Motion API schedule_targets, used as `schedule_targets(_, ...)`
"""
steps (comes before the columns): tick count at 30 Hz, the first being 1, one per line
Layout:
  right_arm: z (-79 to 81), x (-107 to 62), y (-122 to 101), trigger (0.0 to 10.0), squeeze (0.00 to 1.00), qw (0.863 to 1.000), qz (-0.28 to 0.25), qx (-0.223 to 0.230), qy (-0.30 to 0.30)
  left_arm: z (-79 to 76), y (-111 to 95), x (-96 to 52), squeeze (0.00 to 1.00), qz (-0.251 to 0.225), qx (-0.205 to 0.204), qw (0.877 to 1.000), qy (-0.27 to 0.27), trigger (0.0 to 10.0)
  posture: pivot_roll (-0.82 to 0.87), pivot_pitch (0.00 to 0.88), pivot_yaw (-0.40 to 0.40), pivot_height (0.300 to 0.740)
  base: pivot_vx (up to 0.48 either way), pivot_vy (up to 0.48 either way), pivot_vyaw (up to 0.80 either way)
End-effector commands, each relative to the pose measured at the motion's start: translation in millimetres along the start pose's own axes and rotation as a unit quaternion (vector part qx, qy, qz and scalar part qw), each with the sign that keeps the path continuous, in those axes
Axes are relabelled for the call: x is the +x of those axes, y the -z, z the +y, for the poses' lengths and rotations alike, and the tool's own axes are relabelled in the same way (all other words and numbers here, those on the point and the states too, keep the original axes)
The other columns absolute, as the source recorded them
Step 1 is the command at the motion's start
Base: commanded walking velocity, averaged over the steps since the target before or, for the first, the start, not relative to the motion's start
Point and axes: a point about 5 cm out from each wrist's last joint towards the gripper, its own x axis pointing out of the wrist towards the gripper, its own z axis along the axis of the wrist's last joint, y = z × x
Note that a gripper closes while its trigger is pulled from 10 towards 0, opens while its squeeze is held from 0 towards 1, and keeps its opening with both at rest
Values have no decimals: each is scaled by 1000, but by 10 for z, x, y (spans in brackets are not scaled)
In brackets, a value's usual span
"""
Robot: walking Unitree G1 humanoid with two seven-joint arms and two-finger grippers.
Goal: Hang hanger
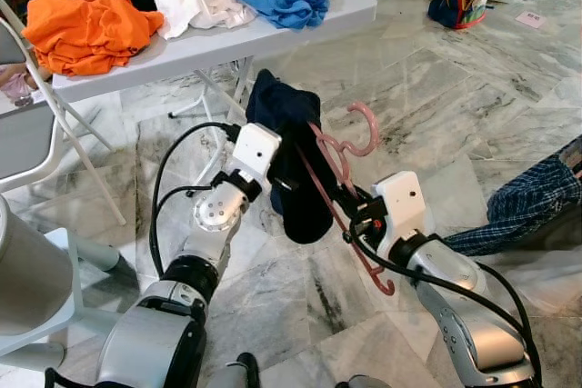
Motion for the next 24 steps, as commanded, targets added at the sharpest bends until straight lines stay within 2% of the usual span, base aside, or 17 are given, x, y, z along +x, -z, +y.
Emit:
schedule_targets(1, 48, 13, 26, 10000, 0, 1000, 0, -4, -9, 80, -94, 29, 0, -23, 14, 1000, -10, 0, -123, 187, 70, 740, 0, 0, 0)
schedule_targets(7, 40, 24, 52, 10000, 0, 1000, 4, -4, -3, 122, -130, 17, 0, -35, 28, 999, -18, 0, -118, 188, 67, 740, 0, 0, 0)
schedule_targets(17, -6, -39, 103, 10000, 0, 1000, 13, -25, -11, 284, -209, 31, 0, -43, 44, 997, -41, 0, -115, 193, 68, 740, 0, 0, 0)
schedule_targets(22, -12, -213, 61, 10000, 0, 997, -1, -50, -65, 466, -214, 12, 0, -22, 62, 996, -65, 0, -118, 194, 74, 740, 0, 0, 0)
schedule_targets(24, -29, -249, 52, 10000, 0, 996, -2, -54, -69, 497, -208, 2, 0, -16, 66, 995, -67, 0, -118, 196, 77, 740, 0, 0, 0)
